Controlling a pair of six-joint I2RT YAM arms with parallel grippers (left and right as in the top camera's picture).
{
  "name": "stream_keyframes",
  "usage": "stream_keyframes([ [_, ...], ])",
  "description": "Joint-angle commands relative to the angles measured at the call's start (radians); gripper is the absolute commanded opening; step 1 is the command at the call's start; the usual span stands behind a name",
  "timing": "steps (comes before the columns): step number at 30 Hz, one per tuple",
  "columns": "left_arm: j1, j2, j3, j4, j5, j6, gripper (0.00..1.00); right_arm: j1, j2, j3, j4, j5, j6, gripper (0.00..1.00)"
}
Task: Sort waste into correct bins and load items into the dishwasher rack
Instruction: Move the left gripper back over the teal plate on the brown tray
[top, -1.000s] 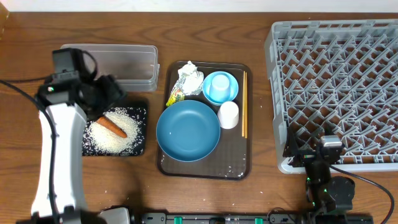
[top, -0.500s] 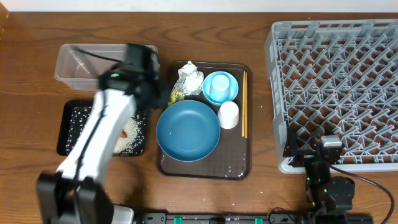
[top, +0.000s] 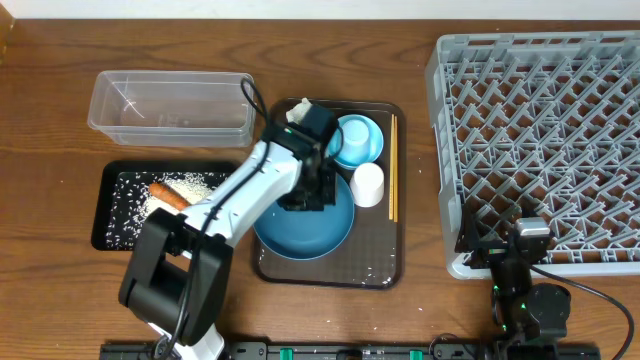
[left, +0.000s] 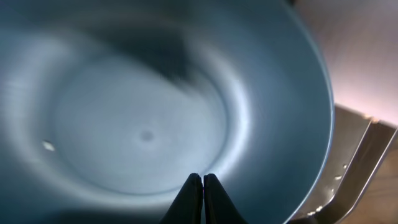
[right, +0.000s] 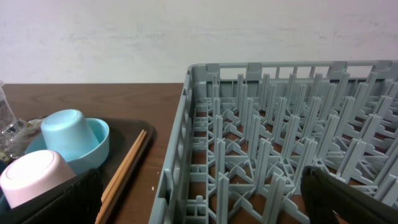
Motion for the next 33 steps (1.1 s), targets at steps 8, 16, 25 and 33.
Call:
stream_keyframes([
  [8,-0.087,0.009,-0.158,0.082,-0.017,-0.105,0.06,0.003,-0.003,-0.002,-0.004,0.000,0.010,0.99],
  [16,-0.136,0.007,-0.178,0.077,0.049,-0.123,0.06,0.003,-0.003,-0.002,-0.004,0.000,0.010,0.99],
  [25,-0.211,-0.028,-0.178,0.050,0.104,-0.161,0.06,0.003,-0.003,-0.002,-0.004,0.000,0.010,0.99],
  [33,-0.210,-0.166,-0.177,0.025,-0.005,-0.161,0.09,0.003,-0.003,-0.002,-0.004,0.000,0.010,0.99],
])
